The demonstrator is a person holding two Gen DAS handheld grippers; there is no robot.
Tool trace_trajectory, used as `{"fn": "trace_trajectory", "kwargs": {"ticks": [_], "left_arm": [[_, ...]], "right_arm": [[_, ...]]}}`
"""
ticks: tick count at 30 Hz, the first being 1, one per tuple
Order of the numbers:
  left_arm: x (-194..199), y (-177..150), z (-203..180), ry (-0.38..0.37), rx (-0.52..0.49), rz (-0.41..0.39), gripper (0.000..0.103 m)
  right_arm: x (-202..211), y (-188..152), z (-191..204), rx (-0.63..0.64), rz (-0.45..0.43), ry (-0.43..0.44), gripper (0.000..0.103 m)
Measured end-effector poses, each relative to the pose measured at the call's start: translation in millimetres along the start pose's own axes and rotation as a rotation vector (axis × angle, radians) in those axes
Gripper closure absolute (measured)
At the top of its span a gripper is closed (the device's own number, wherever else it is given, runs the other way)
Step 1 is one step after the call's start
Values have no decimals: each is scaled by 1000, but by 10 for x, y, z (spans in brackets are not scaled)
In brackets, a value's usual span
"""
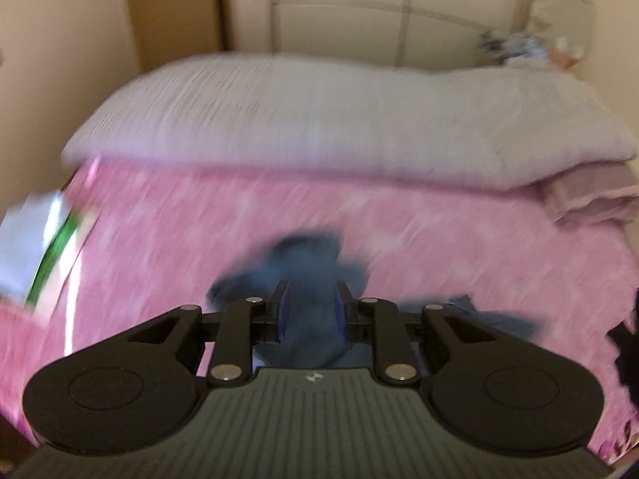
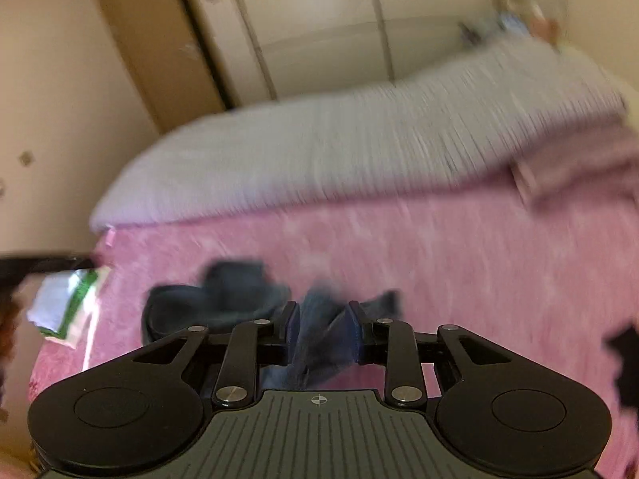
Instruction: Fold clothes
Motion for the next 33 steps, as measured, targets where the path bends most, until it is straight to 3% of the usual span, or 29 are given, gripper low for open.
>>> {"fn": "trace_trajectory", "kwargs": {"ticks": [3, 8, 12, 18, 24, 33], "left_arm": [[189, -615, 316, 46, 69, 63, 85], [439, -1350, 428, 63, 183, 138, 85], [553, -1547, 218, 52, 166, 145, 79], [981, -1777, -117, 65, 100, 84, 69], [1331, -2168, -297, 71, 82, 77, 62], [1709, -2609, -490, 124, 46, 90, 61]], "right_arm": [[-149, -263, -133, 36, 93, -22, 74], [-38, -981, 26, 144, 191, -37, 73], [273, -1376, 206, 176, 216, -12, 73], [500, -1776, 193, 230, 231, 8, 73], [792, -2153, 84, 232, 247, 4, 73], [1191, -2664, -94, 224, 272, -15, 72]]}}
Point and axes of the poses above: each gripper's, at about its wrist camera, not at the fingertips, and x roughly against the way its jaws point, z to its left, y to its top, the point moved 7 cm from there along -x, roughly the way its jaws point, and after that the axes turned 7 degrees about -y, right-handed, at the moved point
